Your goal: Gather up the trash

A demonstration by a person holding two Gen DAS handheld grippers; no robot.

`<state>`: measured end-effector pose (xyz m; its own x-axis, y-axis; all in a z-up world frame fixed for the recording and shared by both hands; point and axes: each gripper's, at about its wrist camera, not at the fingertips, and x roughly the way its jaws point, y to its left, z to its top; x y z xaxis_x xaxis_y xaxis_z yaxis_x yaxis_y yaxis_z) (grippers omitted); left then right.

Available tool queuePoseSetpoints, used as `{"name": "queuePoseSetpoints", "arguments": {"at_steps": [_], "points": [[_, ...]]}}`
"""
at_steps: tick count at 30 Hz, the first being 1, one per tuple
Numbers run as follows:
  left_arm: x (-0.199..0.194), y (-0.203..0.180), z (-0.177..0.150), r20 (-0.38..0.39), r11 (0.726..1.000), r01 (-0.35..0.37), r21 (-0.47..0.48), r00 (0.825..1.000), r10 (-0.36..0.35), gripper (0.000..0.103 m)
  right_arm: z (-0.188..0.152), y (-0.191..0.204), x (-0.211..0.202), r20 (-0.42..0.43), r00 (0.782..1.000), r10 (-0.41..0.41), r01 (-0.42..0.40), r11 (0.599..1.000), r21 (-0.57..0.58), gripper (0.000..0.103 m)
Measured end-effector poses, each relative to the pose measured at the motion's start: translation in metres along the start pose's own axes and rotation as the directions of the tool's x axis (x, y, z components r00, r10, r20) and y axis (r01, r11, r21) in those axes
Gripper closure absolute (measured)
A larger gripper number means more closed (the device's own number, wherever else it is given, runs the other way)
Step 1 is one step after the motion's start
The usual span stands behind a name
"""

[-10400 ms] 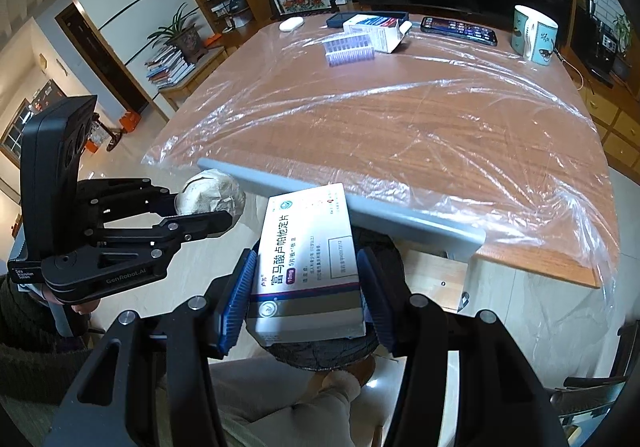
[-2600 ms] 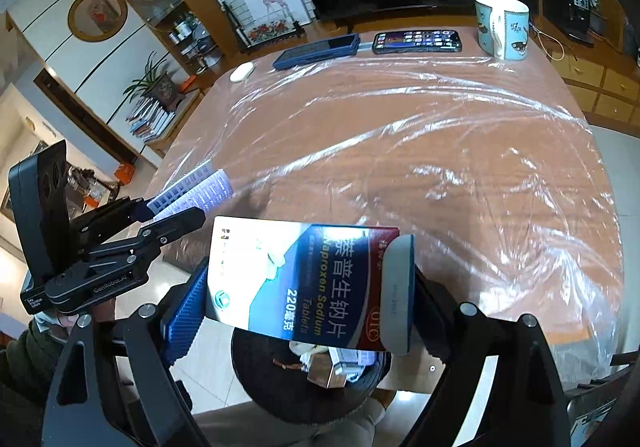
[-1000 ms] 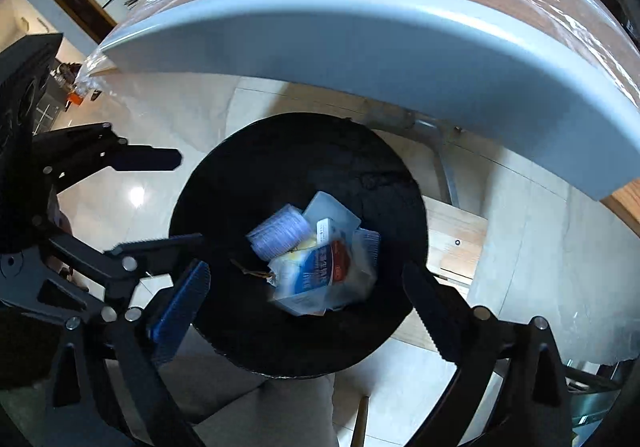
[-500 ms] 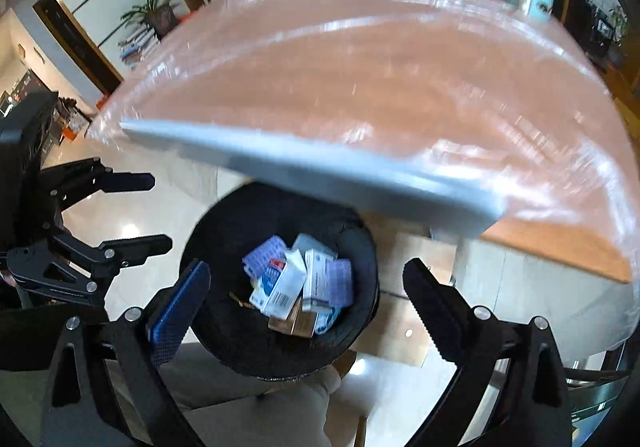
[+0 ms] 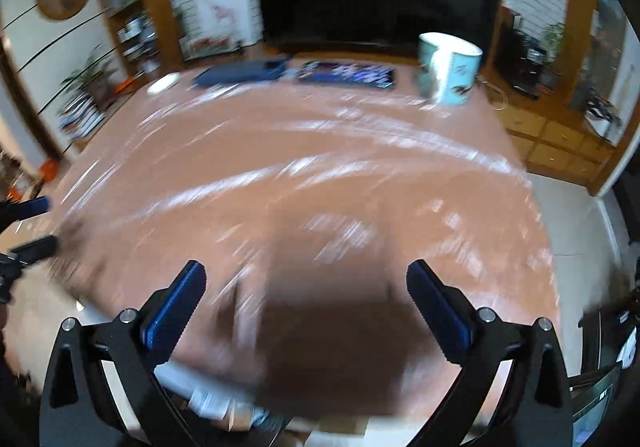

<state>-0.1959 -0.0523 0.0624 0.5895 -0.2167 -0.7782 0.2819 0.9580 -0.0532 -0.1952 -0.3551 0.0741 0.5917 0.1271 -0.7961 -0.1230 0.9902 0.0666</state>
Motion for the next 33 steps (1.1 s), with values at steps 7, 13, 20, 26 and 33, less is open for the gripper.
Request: {"name": "queuePoseSetpoints", "arguments": {"at_steps": [7, 13, 20, 26, 33], "points": [[0.071, 0.070, 0.057, -0.029, 0.982, -0.119, -0.147, 0.993, 0.115, 0.010, 0.048, -0.051, 0.068, -0.032, 0.991, -0.134, 0.136, 0.984, 0.111, 0.004], [0.112, 0.110, 0.078, -0.078, 0.968, -0.156, -0.198, 0.987, 0.143, 0.010, 0.069, -0.076, 0.100, -0.067, 0.977, -0.203, 0.210, 0.970, 0.119, 0.004], [0.131, 0.121, 0.085, -0.097, 0.968, -0.164, -0.189, 0.984, 0.148, 0.010, 0.076, -0.099, 0.116, -0.068, 0.976, -0.208, 0.216, 0.961, 0.170, 0.004], [0.139, 0.112, 0.085, -0.076, 0.973, -0.183, -0.140, 0.982, 0.173, 0.007, 0.077, -0.098, 0.119, -0.062, 0.976, -0.206, 0.215, 0.960, 0.182, 0.004], [0.142, 0.115, 0.085, -0.076, 0.971, -0.186, -0.150, 0.981, 0.177, 0.001, 0.080, -0.096, 0.119, -0.063, 0.976, -0.209, 0.218, 0.959, 0.184, 0.004]]}}
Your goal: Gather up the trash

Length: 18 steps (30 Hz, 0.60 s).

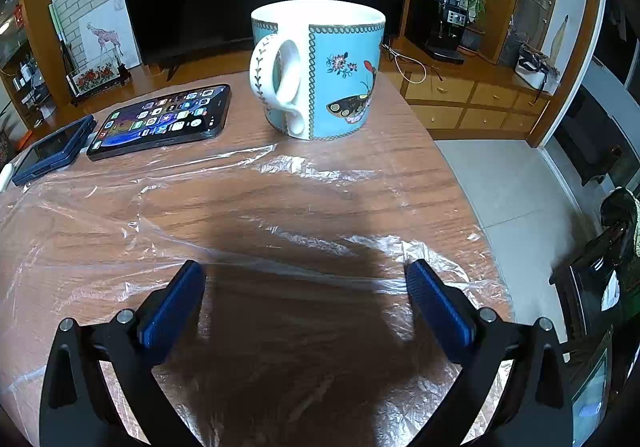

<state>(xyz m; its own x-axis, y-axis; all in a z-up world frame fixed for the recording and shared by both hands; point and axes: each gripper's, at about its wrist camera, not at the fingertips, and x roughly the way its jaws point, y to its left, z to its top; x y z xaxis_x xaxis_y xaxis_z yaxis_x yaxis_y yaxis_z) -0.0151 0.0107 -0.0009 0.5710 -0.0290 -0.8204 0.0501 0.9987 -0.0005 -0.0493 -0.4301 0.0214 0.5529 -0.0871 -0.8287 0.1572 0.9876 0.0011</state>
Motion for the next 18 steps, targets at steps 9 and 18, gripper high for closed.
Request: {"name": "queuePoseSetpoints", "arguments": {"at_steps": [9, 18], "points": [[0.0002, -0.0003, 0.0000, 0.000, 1.000, 0.001, -0.001, 1.000, -0.001, 0.001, -0.0002, -0.0003, 0.0001, 0.000, 1.000, 0.000, 0.000, 1.000, 0.000, 0.004], [0.0012, 0.0011, 0.0009, -0.001, 1.000, 0.000, -0.003, 1.000, 0.000, 0.001, -0.0001, -0.0002, 0.0001, 0.000, 1.000, 0.000, 0.000, 1.000, 0.000, 0.004]]}}
